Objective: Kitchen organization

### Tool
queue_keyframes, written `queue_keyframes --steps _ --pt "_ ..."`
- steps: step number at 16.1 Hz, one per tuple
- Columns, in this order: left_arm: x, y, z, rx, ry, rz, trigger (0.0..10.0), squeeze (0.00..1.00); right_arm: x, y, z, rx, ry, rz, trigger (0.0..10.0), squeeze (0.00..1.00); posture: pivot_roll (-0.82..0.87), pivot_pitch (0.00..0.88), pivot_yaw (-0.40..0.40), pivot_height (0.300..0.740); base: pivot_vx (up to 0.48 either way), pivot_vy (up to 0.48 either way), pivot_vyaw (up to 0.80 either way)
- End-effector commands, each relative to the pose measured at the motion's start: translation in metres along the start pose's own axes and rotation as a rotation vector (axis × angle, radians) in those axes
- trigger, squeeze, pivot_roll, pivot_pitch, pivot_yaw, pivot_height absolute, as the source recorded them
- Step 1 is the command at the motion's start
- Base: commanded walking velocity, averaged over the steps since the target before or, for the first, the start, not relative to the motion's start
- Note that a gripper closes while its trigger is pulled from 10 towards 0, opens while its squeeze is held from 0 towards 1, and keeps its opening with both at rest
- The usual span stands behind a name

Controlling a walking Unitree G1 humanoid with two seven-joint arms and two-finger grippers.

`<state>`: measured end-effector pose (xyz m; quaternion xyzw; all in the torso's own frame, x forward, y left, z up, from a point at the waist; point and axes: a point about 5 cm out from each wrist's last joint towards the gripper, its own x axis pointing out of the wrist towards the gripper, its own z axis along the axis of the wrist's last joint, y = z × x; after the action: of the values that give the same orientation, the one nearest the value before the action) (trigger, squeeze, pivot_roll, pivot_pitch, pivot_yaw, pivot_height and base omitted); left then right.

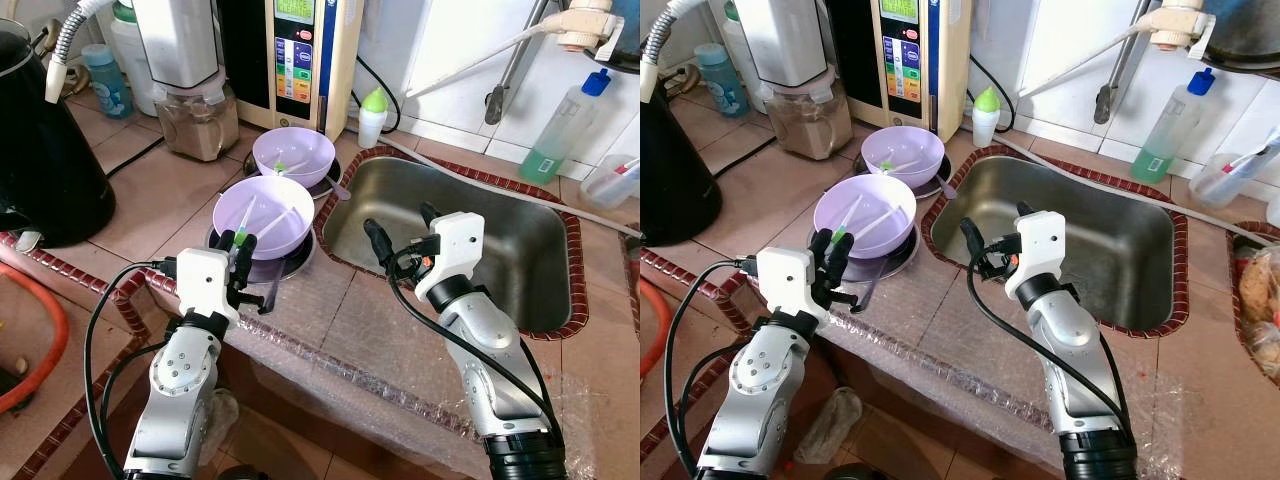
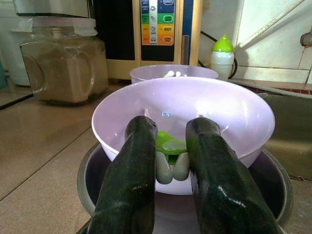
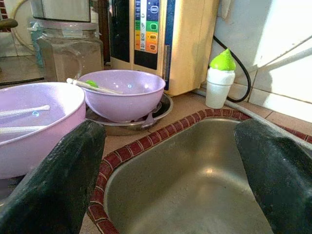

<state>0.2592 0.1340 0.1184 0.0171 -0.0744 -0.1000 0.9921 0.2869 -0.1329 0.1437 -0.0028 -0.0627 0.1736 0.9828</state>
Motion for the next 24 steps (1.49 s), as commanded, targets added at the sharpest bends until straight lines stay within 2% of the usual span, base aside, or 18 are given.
queue_keyframes --steps 1,7,8,11,12,14,18,20,21,22,23,24 --pt "0.002 -0.001 0.005 0.006 -0.021 -0.010 0.0 0.00 0.002 -0.003 0.001 -0.001 -0.007 -0.007 10.0 0.00 0.03 0.020 -0.029 0.740 0.000 0.000 0.00" --pt "0.010 -0.002 0.038 0.039 -0.152 -0.033 0.0 0.00 0.003 -0.002 0.000 0.000 -0.004 0.000 10.0 0.00 0.04 0.015 -0.035 0.740 0.000 0.000 0.00" --pt "0.009 -0.002 0.037 0.035 -0.146 -0.059 0.0 0.00 0.003 -0.002 0.000 0.000 -0.003 0.001 10.0 0.00 0.04 0.014 -0.033 0.740 0.000 0.000 0.00" --pt "0.008 0.007 0.038 0.036 -0.148 -0.031 0.0 0.00 0.004 -0.004 -0.002 0.012 0.004 -0.010 10.0 0.00 0.05 0.016 -0.037 0.740 0.000 0.000 0.00" --pt "0.009 0.008 0.046 0.028 -0.171 -0.038 0.0 0.00 0.007 -0.007 -0.003 0.071 0.016 -0.033 10.0 0.00 0.05 0.017 -0.040 0.740 0.000 0.000 0.00" --pt "0.018 0.005 0.066 -0.004 -0.231 -0.075 0.0 0.00 0.014 -0.010 0.000 0.110 0.004 -0.050 10.0 0.00 0.05 0.016 -0.040 0.740 0.000 0.000 0.00" --pt "0.029 -0.002 0.080 -0.059 -0.269 -0.141 0.0 0.00 0.023 -0.019 0.007 0.135 -0.018 -0.073 10.0 0.00 0.05 0.015 -0.035 0.740 0.000 0.000 0.00" --pt "0.033 -0.010 0.078 -0.119 -0.230 -0.234 0.0 0.00 0.031 -0.025 0.013 0.149 -0.038 -0.080 10.0 0.00 0.05 0.015 -0.037 0.740 0.000 0.000 0.00" --pt "0.036 -0.010 0.078 -0.145 -0.227 -0.233 0.0 0.00 0.034 -0.027 0.016 0.132 -0.048 -0.076 10.0 0.00 0.05 0.014 -0.037 0.740 0.000 0.000 0.00" --pt "0.039 -0.008 0.083 -0.215 -0.241 -0.226 0.0 0.00 0.040 -0.033 0.020 0.175 -0.061 -0.100 10.0 0.00 0.05 0.012 -0.038 0.740 0.000 0.000 0.00" --pt "0.040 -0.007 0.084 -0.221 -0.244 -0.226 0.0 0.00 0.042 -0.035 0.021 0.236 -0.064 -0.117 10.0 0.00 0.05 0.011 -0.038 0.740 0.000 0.000 0.00" --pt "0.042 -0.007 0.086 -0.227 -0.251 -0.230 0.0 0.00 0.046 -0.039 0.025 0.351 -0.076 -0.134 10.0 0.00 0.05 0.010 -0.039 0.740 0.000 0.000 0.00"
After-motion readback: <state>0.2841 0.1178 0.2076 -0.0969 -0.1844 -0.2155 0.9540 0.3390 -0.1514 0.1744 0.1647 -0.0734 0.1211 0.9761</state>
